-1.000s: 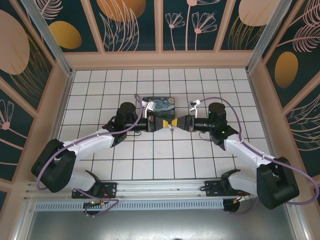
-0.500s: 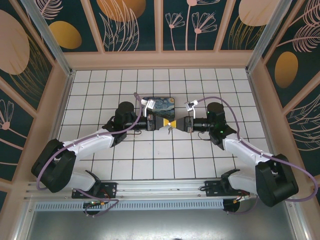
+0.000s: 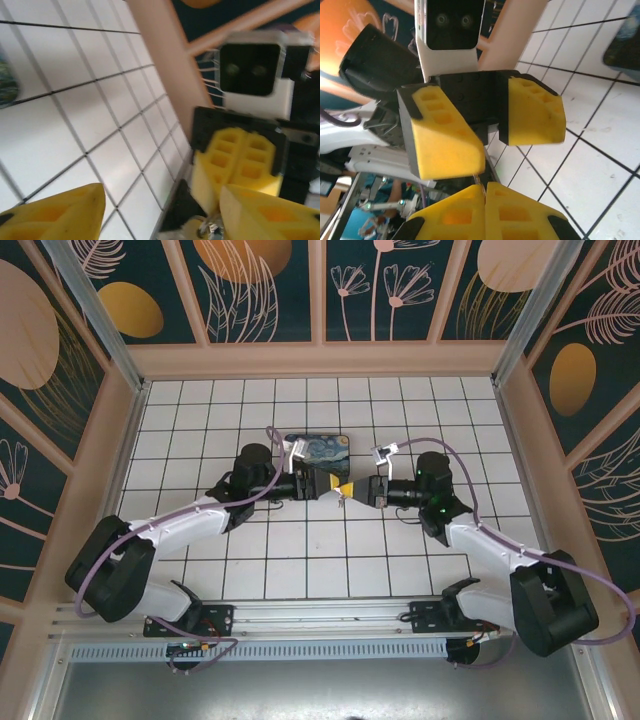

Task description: Unlock the padlock with the key

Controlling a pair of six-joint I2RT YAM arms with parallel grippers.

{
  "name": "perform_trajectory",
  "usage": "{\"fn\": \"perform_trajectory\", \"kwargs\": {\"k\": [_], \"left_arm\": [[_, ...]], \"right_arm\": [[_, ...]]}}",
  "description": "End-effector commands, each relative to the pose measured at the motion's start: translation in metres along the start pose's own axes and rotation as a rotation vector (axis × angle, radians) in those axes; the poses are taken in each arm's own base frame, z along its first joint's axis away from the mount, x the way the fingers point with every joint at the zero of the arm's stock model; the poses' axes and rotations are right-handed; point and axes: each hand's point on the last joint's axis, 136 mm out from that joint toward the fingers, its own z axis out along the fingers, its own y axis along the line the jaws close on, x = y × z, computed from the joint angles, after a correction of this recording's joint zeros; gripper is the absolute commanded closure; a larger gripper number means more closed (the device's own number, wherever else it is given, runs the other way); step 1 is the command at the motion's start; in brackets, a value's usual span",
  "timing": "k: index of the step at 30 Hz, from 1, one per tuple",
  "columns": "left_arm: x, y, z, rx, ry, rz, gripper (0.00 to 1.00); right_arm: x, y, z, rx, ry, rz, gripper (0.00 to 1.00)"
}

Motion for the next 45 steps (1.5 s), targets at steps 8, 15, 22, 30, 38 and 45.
{"fn": "perform_trajectory", "kwargs": {"k": [8,15,22,30,38,45], "left_arm": [[0.0,0.103,-0.041,-0.593,-0.198,-0.031,0.31],[0.03,0.126,-0.015,-0.763,-0.157,0.025,0.29],[0.013,0.15,0.003,-0.931,-0.116,0.127,0.32],[0.018,0.168,0.026,-0.985,-0.005,0.184,0.37],[0.019,0.179,0.03,-1.061,0.032,0.245,0.44],[0.024,0.184,0.032,-1.089,0.059,0.262,0.51]], "right_arm": [[-0.016,-0.067,-0.034,0.324,-0.186,0.145,1.0],[-0.027,-0.074,-0.049,0.408,-0.28,0.17,1.0],[-0.029,-0.065,-0.053,0.41,-0.291,0.157,1.0],[-0.027,-0.069,-0.06,0.418,-0.29,0.16,1.0],[-0.028,-0.071,-0.061,0.403,-0.292,0.164,1.0],[-0.026,-0.073,-0.062,0.401,-0.287,0.175,1.0]]}}
